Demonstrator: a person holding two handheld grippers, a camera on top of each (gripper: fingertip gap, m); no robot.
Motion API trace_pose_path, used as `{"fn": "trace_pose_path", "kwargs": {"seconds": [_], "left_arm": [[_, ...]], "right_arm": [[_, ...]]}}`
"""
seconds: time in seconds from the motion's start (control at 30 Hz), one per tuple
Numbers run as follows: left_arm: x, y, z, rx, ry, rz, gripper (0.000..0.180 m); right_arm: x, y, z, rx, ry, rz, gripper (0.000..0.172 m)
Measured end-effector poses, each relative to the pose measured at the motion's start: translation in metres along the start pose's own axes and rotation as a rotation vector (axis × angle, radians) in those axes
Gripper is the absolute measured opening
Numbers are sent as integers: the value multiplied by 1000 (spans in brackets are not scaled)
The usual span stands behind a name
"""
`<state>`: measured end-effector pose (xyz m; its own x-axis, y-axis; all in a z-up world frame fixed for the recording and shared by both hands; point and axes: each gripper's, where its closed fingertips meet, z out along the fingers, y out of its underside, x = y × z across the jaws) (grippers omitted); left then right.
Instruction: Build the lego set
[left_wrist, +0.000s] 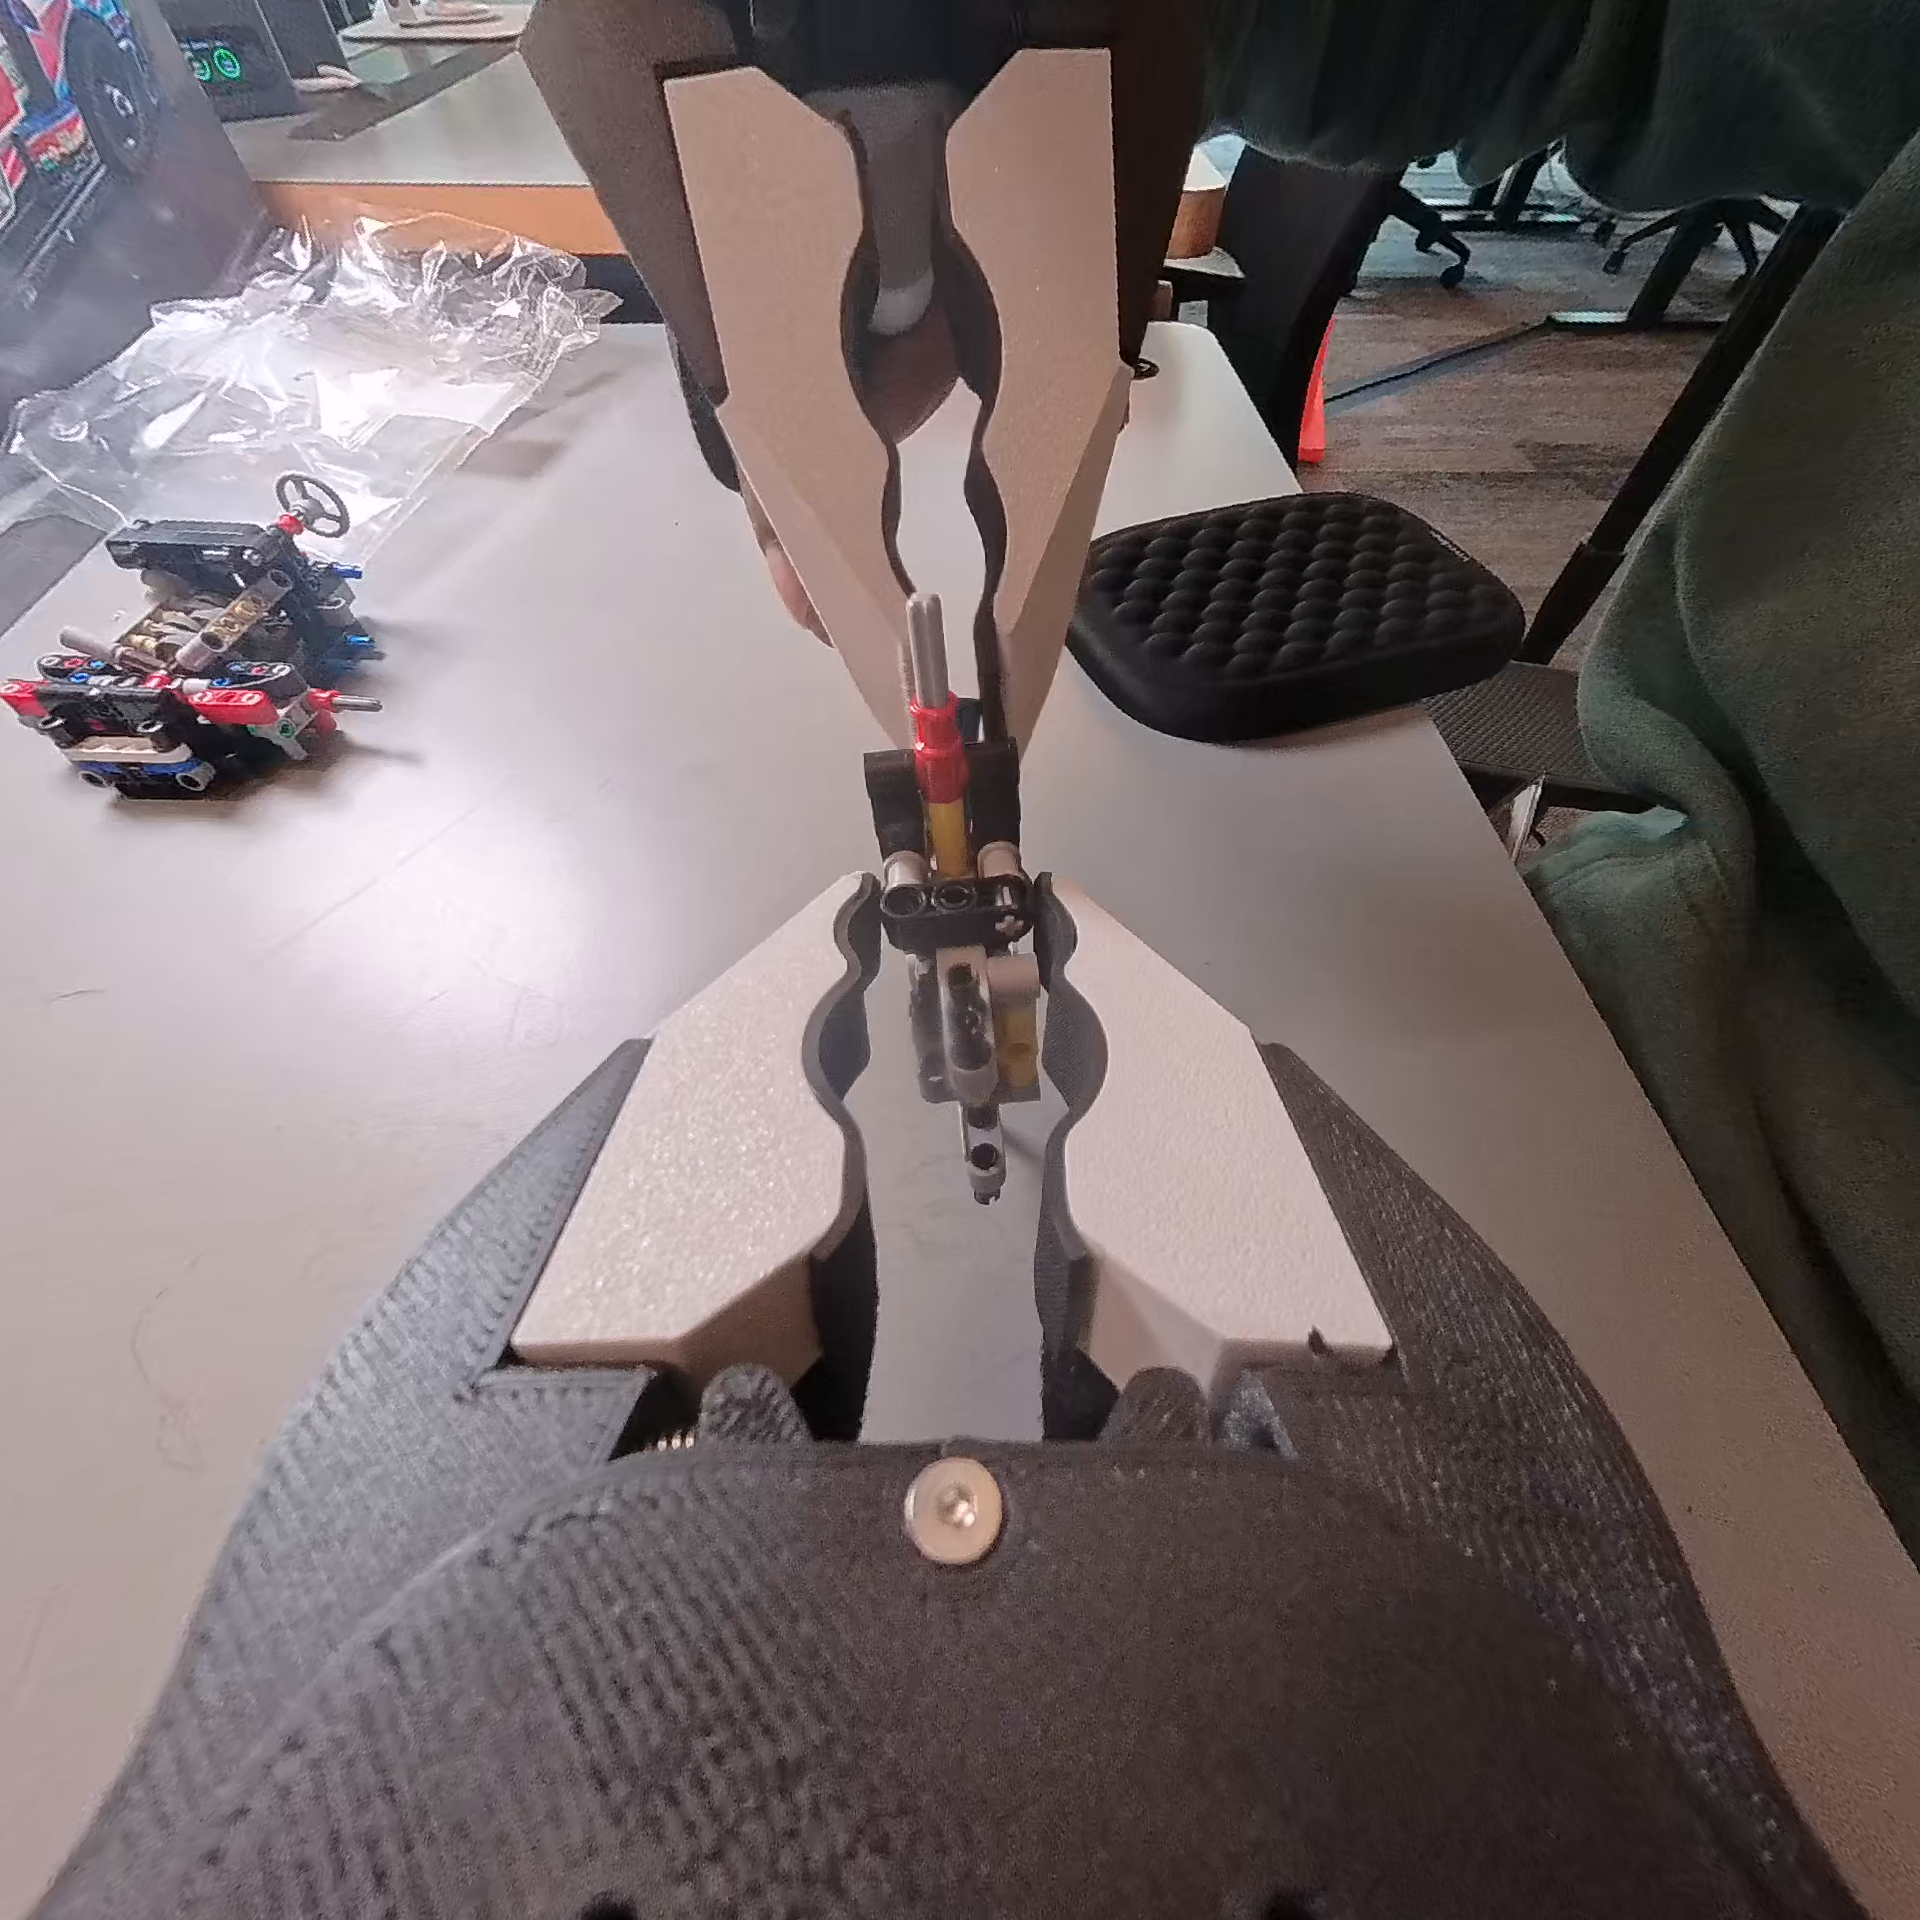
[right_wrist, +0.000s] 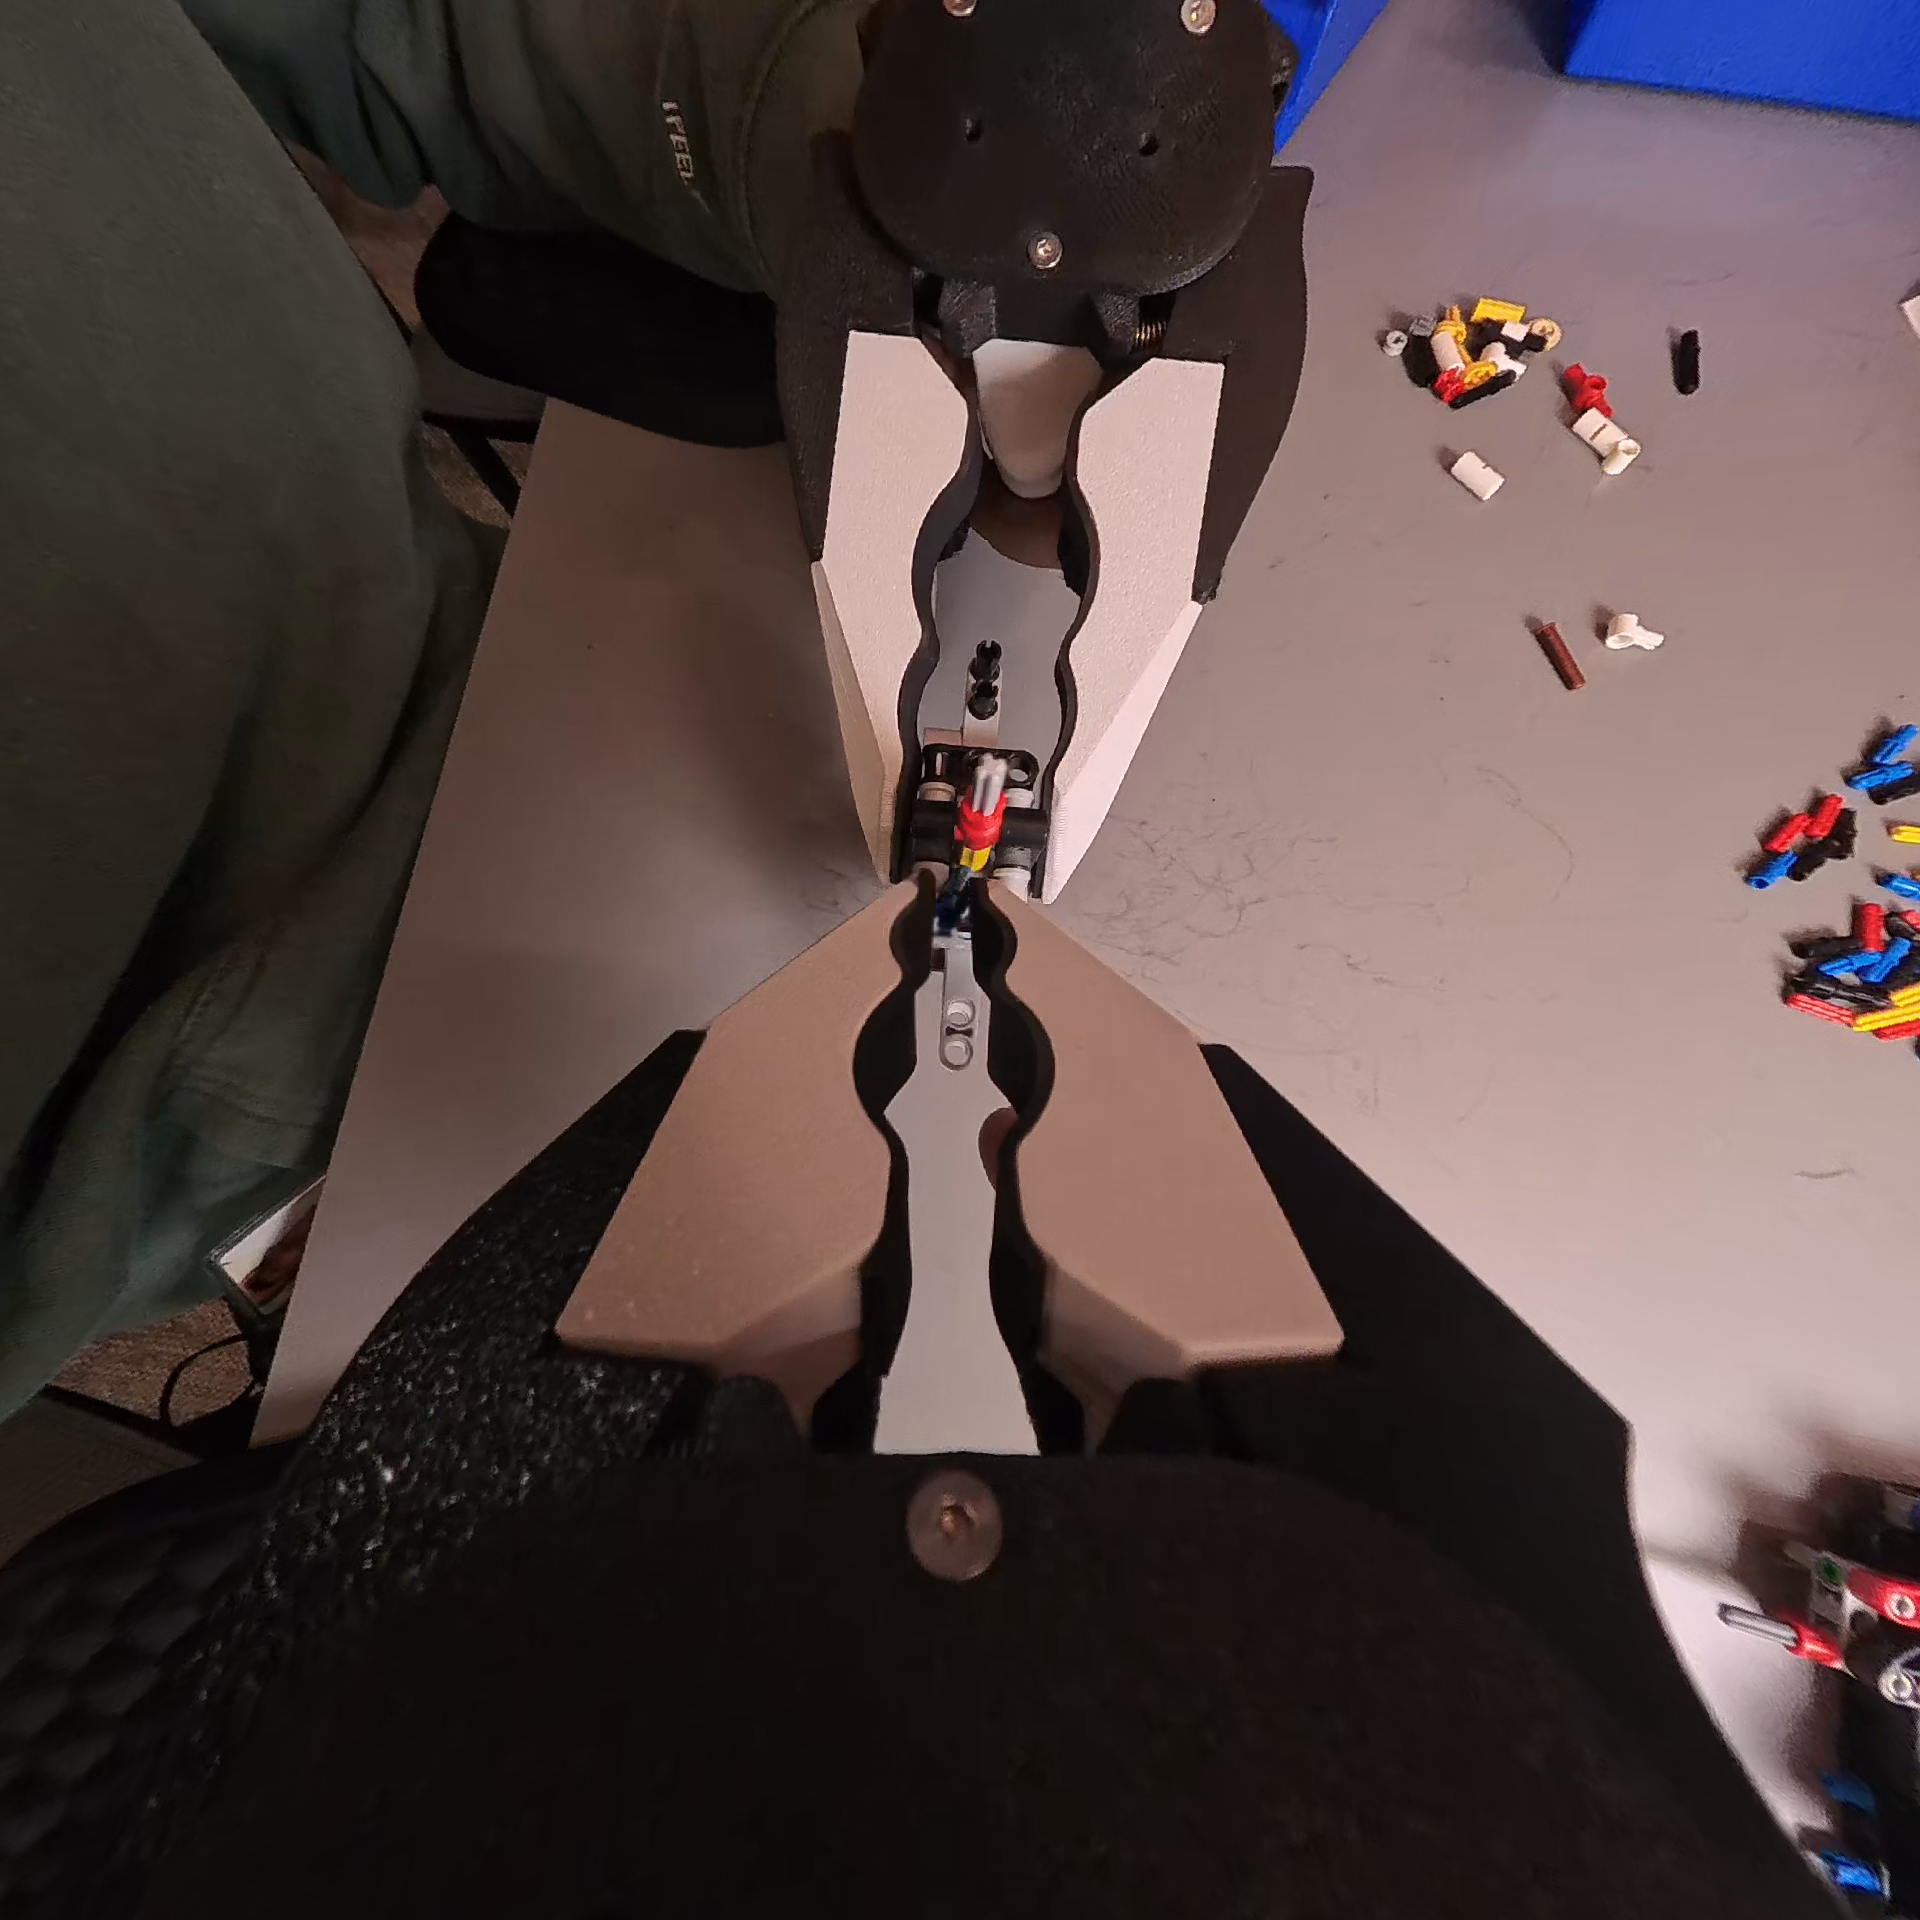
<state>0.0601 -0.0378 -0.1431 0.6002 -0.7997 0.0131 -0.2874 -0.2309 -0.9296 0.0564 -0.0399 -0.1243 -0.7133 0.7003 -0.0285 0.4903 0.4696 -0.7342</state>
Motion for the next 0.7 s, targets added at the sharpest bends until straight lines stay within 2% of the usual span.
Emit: {"fn": "trace_pose_path", "kwargs": {"seconds": [0.37,0.7], "left_arm": [[1,2,1,15,16,15,28],[2,-2,3,58,-8,17,32]], "right_arm": [[2,2,1,-19,7,30,3],[4,2,2,-100,39,15,3]]}}
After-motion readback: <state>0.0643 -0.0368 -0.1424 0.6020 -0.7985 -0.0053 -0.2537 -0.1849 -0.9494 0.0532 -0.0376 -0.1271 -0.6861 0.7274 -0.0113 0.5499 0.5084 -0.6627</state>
